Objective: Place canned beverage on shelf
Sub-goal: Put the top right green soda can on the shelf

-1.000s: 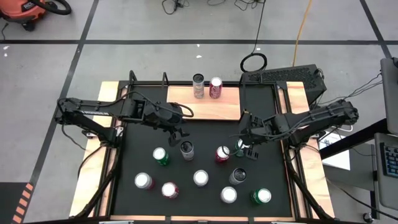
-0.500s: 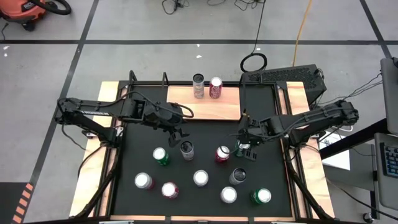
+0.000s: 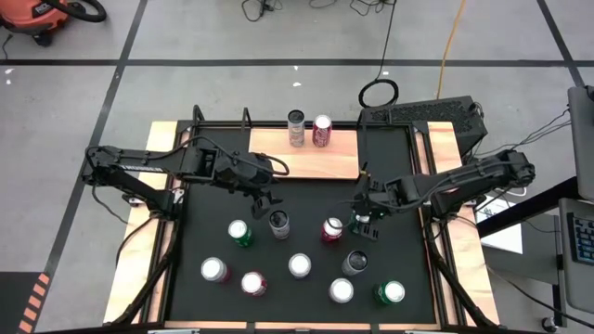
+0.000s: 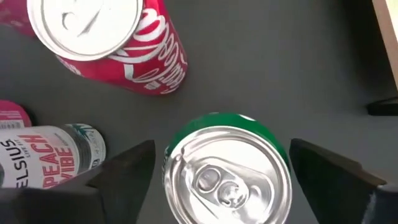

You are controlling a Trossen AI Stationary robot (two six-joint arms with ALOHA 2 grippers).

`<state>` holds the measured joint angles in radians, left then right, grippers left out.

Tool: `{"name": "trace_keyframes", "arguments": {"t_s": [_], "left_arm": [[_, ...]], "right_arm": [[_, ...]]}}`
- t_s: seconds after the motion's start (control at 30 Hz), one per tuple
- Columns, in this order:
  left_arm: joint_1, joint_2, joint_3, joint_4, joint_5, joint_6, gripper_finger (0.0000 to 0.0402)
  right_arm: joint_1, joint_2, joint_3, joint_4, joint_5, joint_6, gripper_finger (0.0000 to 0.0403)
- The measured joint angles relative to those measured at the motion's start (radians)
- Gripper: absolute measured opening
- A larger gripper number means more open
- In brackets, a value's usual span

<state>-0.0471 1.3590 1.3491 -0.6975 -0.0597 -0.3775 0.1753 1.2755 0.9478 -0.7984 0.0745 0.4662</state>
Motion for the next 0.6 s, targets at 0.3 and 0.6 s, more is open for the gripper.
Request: {"name": "trace_keyframes", "arguments": {"t_s": [0.3,0.6], "left_arm": [[0.000,0.000,0.000,0.000,0.000,-0.002,0.0285],[0.000,0.000,0.000,0.000,0.000,-0.007,0.0285]], "right_arm": [[0.000,0.055,0.002,-0.009,0.002,-0.002,0.0304],[0.001,0.057,0.003,-0.007,0.003,0.017,0.0288]]}}
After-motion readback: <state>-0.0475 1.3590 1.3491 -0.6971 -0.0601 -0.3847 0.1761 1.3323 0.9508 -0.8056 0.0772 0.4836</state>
